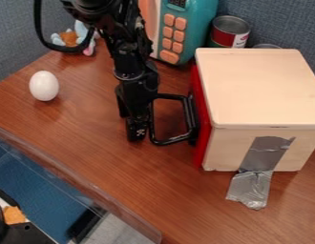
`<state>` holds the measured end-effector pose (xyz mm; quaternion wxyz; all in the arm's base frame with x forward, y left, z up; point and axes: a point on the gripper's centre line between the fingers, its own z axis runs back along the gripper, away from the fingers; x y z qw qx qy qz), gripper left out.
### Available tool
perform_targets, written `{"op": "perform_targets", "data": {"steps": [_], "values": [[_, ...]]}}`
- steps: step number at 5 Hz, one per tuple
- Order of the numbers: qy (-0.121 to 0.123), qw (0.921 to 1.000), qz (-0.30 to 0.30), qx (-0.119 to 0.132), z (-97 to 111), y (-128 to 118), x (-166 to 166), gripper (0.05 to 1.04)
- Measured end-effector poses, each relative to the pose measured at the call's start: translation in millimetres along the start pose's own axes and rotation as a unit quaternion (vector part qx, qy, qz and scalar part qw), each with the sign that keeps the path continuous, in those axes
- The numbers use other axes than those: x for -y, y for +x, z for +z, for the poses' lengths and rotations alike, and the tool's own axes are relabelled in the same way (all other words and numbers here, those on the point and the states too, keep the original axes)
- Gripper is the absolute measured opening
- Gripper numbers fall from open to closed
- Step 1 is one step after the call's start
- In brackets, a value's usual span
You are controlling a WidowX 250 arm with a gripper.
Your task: Cerrar el cajon
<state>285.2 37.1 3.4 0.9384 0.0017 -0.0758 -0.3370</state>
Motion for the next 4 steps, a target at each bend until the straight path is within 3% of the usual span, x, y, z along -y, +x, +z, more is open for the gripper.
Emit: {"op": "perform_targets", "data": {"steps": [3, 4], "values": [[-0.004, 0.9994, 0.010, 0.032, -1.4, 15.1, 5.6, 0.999], [0.001, 0.9996, 0.013, 0.024, -0.9, 9.9, 5.6, 0.999]]}}
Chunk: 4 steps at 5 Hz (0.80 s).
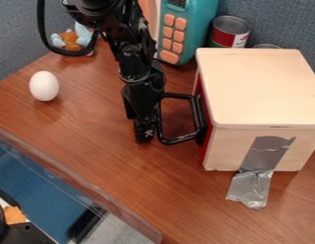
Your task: Cerrar el cajon
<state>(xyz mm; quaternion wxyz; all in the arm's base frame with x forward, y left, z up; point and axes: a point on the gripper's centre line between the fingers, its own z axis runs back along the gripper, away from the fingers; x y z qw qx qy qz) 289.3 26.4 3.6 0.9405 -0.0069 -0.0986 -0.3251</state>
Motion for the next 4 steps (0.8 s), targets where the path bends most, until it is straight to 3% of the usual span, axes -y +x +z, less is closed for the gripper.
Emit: {"op": "perform_targets", "data": {"steps": [1, 2, 3, 4], "values": [[0.016, 0.9977, 0.063, -0.018, 19, -34, -16, 0.999], [0.044, 0.9899, 0.131, -0.031, 62, -76, -41, 0.999], [0.044, 0.9862, 0.159, -0.010, 97, -99, -51, 0.999], [0.044, 0.9821, 0.181, 0.028, 148, -115, -53, 0.999]]}}
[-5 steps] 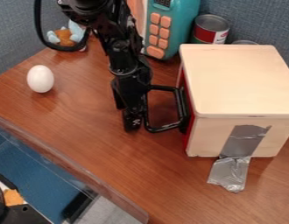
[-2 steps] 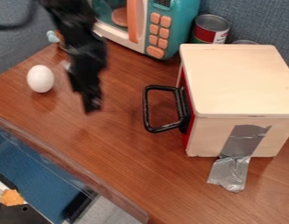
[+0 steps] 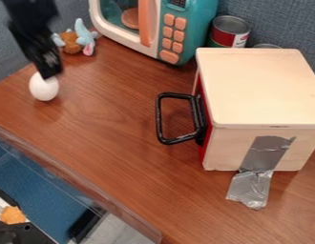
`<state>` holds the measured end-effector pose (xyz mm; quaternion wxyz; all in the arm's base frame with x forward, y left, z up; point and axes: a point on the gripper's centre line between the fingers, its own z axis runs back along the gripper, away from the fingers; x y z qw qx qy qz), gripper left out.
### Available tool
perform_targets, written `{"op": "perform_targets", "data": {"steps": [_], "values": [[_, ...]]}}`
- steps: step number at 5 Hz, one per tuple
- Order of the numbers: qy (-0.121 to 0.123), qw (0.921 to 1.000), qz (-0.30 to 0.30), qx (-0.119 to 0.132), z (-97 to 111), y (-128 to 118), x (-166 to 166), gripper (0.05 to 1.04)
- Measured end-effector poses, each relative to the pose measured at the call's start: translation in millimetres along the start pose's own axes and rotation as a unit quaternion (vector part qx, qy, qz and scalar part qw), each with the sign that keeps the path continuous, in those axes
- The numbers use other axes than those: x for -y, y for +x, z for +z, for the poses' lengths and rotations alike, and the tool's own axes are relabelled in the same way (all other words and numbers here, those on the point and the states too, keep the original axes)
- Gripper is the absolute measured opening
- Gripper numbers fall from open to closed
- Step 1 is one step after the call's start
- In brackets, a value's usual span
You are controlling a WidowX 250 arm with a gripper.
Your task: Cerrar el cajon
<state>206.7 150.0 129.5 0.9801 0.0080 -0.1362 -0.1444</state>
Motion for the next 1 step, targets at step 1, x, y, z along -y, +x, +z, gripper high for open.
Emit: {"op": "perform_targets", "data": {"steps": [1], "values": [[-0.035, 0.9991, -0.018, 0.016, 39.6, -2.8, 12.4, 0.999]]}}
